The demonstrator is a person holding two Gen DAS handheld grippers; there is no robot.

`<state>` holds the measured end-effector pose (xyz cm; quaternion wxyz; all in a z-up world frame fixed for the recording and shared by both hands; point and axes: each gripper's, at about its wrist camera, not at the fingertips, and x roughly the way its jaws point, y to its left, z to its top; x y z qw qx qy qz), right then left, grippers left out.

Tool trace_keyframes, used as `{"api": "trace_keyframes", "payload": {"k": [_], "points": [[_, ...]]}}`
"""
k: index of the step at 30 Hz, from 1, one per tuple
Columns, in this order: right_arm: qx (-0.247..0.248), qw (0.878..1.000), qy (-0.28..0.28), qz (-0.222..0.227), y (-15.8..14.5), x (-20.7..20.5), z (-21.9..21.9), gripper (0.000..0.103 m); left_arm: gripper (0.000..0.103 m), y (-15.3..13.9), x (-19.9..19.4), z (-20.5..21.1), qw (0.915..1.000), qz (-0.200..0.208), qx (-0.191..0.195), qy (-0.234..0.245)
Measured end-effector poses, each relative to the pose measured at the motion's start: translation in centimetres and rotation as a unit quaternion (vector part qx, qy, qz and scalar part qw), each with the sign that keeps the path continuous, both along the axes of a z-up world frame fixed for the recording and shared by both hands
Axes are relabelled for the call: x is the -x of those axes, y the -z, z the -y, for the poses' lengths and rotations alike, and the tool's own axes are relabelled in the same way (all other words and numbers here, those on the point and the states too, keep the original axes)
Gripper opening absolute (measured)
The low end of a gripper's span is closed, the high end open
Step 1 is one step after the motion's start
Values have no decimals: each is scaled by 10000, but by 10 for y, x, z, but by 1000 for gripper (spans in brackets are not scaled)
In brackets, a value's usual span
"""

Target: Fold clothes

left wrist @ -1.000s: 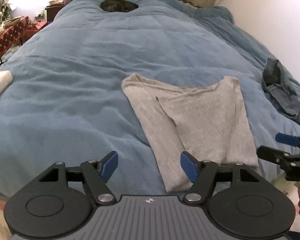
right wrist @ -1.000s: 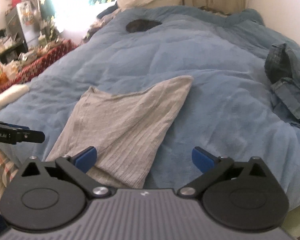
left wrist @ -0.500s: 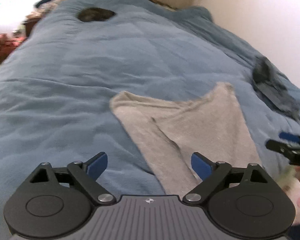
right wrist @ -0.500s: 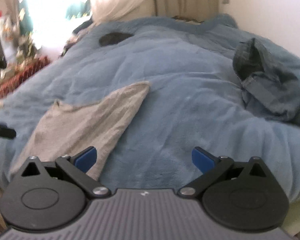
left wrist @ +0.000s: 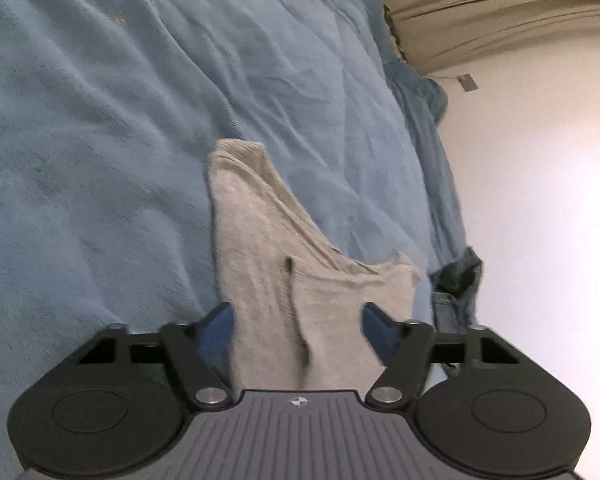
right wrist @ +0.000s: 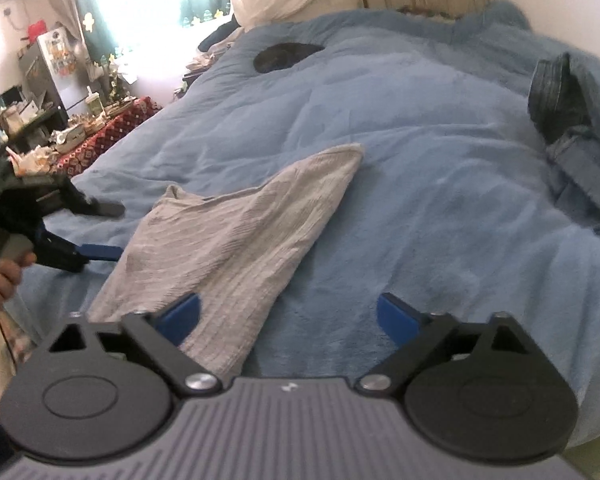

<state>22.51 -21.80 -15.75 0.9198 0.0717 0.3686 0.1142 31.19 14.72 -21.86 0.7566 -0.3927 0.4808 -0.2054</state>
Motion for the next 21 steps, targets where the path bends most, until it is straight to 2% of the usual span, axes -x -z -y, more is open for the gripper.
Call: {"api": "trace_keyframes", "payload": {"k": [3,5,9,17,21], "points": [[-98,9999,-16,21,0,-1,0,87,42,4,-3,2,9996,84,-236,98],[-108,9999,-14,44,0,-2,-2,87,39,7,-4,3,9991,163,-340,182],[-166,9998,-22,69,-1,-1,-5,87,22,22,-9,-6,9994,100,-218,259],[-307,9995,-52,102,-3,4,-8,87,24,47,-16,-11,9991,-31,98,401],[-377,9992,-68,121,-4,6,-10,87,26,51,-19,-8,9990,-18,294,326]]}}
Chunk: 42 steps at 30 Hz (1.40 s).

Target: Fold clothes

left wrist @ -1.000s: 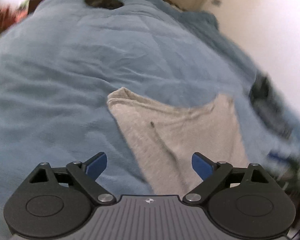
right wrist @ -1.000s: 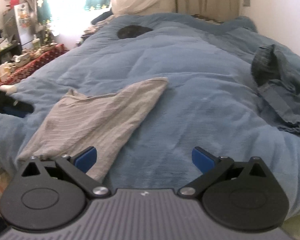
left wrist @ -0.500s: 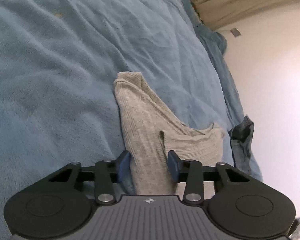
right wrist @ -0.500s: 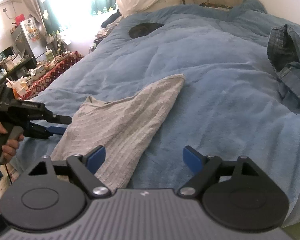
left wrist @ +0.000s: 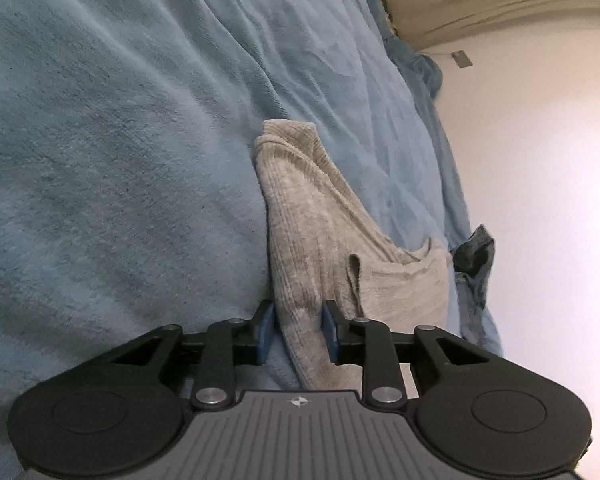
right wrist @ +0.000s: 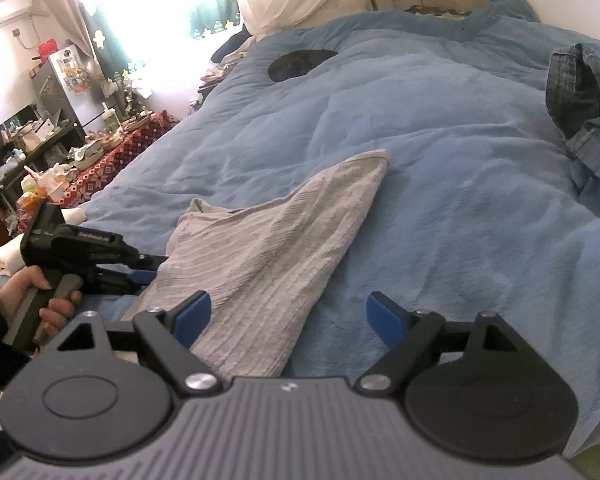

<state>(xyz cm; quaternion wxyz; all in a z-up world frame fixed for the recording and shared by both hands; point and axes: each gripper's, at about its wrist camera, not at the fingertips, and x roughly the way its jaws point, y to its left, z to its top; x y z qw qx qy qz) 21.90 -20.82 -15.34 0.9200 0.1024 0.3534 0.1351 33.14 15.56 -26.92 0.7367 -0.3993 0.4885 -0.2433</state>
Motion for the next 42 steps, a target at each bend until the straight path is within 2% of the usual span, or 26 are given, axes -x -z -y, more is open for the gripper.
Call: {"api": "trace_keyframes", "payload": {"k": [2,7,10,14,17,21,24,26,29,31,33,34,36,39,42], "points": [[-29,10000,7,26,-1,1,0,88,12,-3,1,2,9999,57,-1,-88],[-81,9998,96,125,-4,3,6,88,9,-39,15,15,9969,498,-539,-266],[-115,9996,145,225,-7,5,11,88,9,-74,20,30,9918,780,-993,-217],[-249,9989,205,353,-11,6,22,88,9,-119,22,67,9803,1167,-1588,134],[-285,9983,250,437,-13,7,28,88,9,-143,21,101,9719,1382,-1855,436],[-340,9978,197,542,-15,8,34,88,9,-156,19,153,9596,1587,-2151,881],[-425,9973,192,561,-15,9,39,89,12,-147,20,185,9536,1638,-2235,1174],[-635,9966,215,470,-11,3,42,89,14,-133,18,196,9560,1629,-2056,1318],[-950,9946,250,332,-4,-5,46,89,14,-114,10,202,9706,1297,-1577,1275],[-1159,9926,273,241,0,-11,48,89,14,-110,10,200,9781,1147,-1244,1213],[-1368,9900,295,148,4,-17,51,86,14,-115,15,191,9805,1205,-1061,1137],[-1472,9886,306,102,6,-20,52,83,15,-118,18,184,9814,1237,-982,1094],[-1679,9852,329,10,10,-26,55,63,19,-124,26,167,9835,1305,-804,966],[-1983,9794,363,-133,16,-35,58,55,26,-129,34,142,9841,1415,-754,768],[-2196,9740,398,-403,26,-58,50,54,27,-122,40,112,9863,1265,-940,479]]}}
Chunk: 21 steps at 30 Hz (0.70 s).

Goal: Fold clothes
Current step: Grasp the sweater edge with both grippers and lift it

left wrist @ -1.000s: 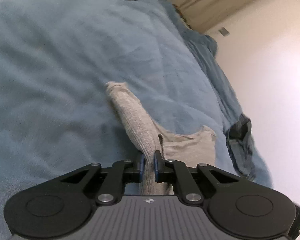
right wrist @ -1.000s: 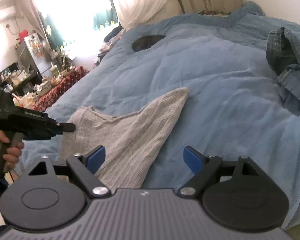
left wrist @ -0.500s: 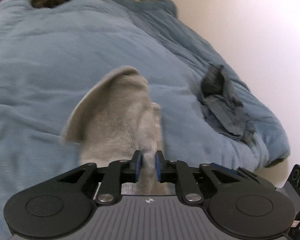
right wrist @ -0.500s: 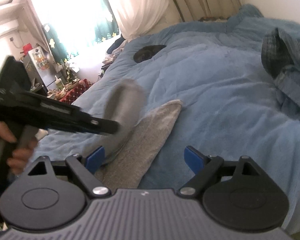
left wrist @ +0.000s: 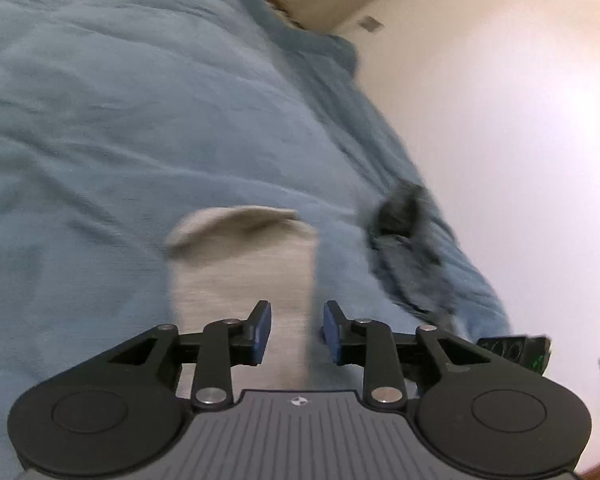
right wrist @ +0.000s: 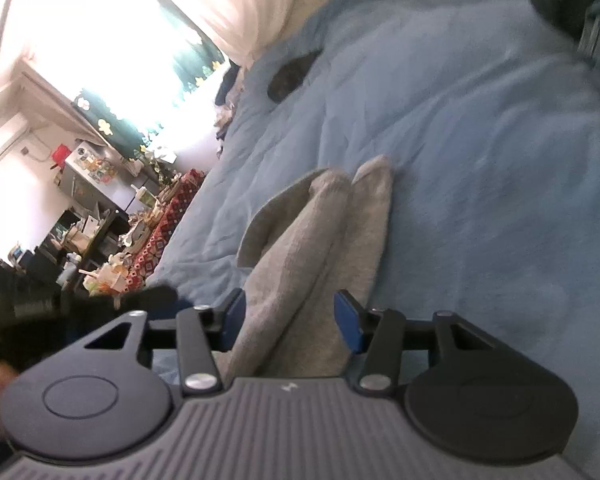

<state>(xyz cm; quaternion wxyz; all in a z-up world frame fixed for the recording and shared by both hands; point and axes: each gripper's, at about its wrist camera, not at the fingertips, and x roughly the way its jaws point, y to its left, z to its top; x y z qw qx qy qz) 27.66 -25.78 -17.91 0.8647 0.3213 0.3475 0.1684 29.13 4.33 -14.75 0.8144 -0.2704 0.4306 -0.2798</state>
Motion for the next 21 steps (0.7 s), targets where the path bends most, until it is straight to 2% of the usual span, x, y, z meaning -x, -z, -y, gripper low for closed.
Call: {"api": "trace_keyframes", "payload": {"k": [1,2,3,4,5,6,9,13,15,18,20,21], "points": [[-6,10000,-20,-91,3,-6,-4,54,27,4,2,-11,9999,-62,27,-93],[7,9998,-40,-171,6,-11,-7,49,27,9,4,-19,9997,-119,90,-181],[87,9997,-54,-217,7,-15,-12,33,27,14,6,-27,9994,-166,150,-256],[176,9995,-70,-248,8,-19,-17,24,27,17,8,-33,9992,-190,192,-305],[297,9993,-92,-227,8,-22,-23,15,27,21,9,-37,9990,-193,194,-354],[440,9988,-120,-178,6,-25,-28,11,27,24,10,-41,9988,-192,183,-406],[1087,9935,-240,259,-13,-27,-46,9,27,28,12,-47,9985,-204,218,-449],[1585,9840,-134,799,-47,-16,-53,8,27,23,14,-44,9988,-43,308,-366],[1695,9811,33,934,-54,-12,-45,8,27,19,14,-38,9990,77,343,-265],[1553,9861,144,576,-40,-11,-30,9,27,19,13,-28,9993,156,343,-73],[1227,9921,152,189,-16,-14,-22,9,27,22,12,-20,9996,135,243,35],[1228,9921,164,198,-13,-15,-21,9,27,24,12,-16,9997,125,181,93]]}}
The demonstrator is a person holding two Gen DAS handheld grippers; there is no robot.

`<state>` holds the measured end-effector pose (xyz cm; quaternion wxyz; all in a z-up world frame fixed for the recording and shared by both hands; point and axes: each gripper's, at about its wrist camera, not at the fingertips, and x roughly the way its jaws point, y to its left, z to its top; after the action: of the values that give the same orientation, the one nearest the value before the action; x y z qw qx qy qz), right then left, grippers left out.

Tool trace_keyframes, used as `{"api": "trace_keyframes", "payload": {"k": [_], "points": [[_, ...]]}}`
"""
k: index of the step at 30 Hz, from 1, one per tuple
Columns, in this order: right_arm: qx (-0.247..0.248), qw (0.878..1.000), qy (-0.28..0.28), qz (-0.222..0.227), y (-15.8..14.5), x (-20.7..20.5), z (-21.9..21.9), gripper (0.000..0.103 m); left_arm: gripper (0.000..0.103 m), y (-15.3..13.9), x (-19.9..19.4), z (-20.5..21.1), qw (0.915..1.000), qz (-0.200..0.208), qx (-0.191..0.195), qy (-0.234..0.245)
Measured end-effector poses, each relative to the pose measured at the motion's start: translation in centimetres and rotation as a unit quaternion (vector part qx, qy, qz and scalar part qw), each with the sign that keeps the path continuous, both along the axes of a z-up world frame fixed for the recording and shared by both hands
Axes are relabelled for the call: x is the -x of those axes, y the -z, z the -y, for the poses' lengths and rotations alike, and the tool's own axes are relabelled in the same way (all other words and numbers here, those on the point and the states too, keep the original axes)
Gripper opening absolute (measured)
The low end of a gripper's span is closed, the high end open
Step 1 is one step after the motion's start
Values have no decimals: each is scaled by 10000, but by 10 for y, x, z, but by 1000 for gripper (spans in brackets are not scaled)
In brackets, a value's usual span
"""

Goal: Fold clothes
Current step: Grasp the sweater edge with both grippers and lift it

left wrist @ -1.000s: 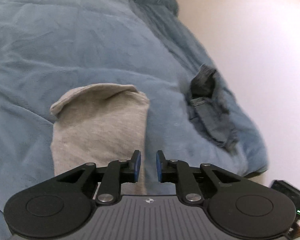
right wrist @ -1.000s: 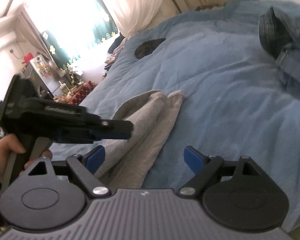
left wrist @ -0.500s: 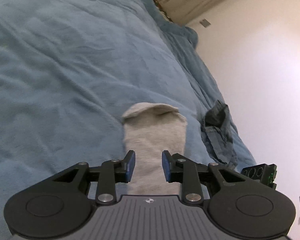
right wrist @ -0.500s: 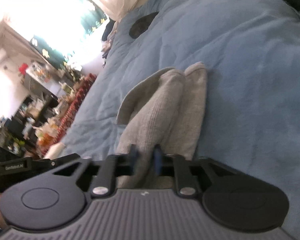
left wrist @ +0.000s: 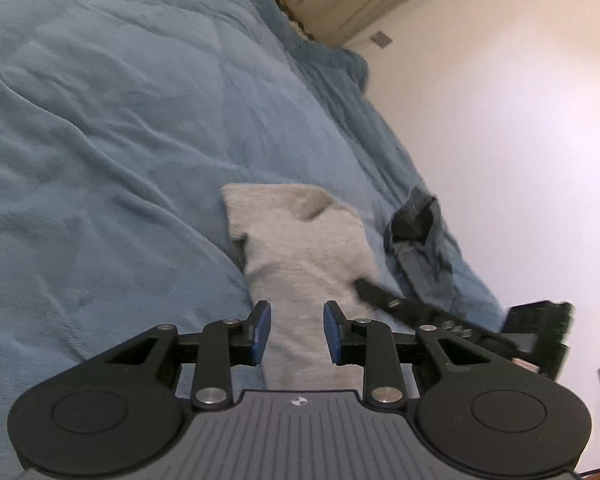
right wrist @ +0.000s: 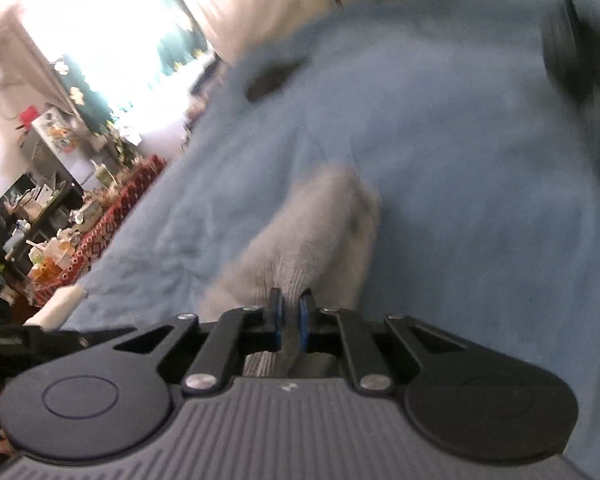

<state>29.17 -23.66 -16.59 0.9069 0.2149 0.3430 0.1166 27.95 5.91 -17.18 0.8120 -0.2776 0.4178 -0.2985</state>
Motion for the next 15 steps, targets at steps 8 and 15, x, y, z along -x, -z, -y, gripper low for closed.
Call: {"api": "trace_keyframes", "payload": {"k": [8,15], "points": [[9,9999,90,82,24,-7,4,9,27,6,5,19,9989,109,-266,357],[-1,10000,27,34,22,0,7,11,27,-4,22,51,9901,685,-705,1001]]}}
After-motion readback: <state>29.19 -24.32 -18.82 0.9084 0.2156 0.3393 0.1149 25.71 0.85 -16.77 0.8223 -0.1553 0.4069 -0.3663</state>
